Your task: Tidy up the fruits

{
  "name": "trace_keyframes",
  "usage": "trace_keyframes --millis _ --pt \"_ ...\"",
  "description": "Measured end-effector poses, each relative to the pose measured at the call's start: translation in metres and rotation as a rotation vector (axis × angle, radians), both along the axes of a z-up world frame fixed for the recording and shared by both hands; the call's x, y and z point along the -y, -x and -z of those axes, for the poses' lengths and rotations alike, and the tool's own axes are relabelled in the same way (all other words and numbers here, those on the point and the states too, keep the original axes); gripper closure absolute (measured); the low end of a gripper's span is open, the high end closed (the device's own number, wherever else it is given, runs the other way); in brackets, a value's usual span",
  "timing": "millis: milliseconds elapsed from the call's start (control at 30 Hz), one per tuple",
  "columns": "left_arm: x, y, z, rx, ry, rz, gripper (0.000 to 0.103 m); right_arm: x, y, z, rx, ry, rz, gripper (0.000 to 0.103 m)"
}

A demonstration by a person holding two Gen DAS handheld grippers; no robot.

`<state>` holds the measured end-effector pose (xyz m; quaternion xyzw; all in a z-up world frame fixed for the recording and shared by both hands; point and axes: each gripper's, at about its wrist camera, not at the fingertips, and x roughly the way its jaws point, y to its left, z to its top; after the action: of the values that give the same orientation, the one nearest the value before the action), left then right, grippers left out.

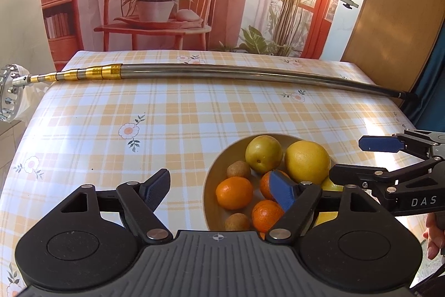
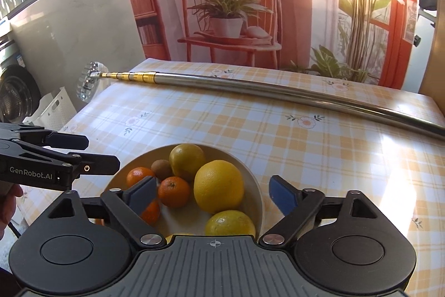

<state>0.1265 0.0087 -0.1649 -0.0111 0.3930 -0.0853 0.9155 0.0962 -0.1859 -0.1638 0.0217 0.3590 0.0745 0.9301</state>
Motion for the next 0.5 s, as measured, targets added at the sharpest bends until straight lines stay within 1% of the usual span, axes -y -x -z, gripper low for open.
trace_keyframes --millis 33,67,167,333,500 --pt "0.000 0.000 -0.001 0.000 0.000 0.005 0.016 0.000 0.001 -0.001 0.000 -0.005 0.001 0.004" --pt "0.001 0.001 -0.003 0.001 0.003 0.010 0.015 0.001 0.002 -0.004 -0.001 -0.013 0.004 0.000" --pt "0.001 0.004 -0.009 0.018 0.003 0.014 0.014 0.003 0.003 -0.010 -0.008 -0.031 0.019 0.001" --pt "0.004 0.011 -0.028 0.080 -0.008 0.025 0.011 0.004 0.009 -0.026 0.018 -0.026 0.046 0.000" --pt "0.006 0.019 -0.060 0.171 -0.023 0.027 0.008 0.005 0.018 -0.058 0.094 -0.016 0.067 0.000"
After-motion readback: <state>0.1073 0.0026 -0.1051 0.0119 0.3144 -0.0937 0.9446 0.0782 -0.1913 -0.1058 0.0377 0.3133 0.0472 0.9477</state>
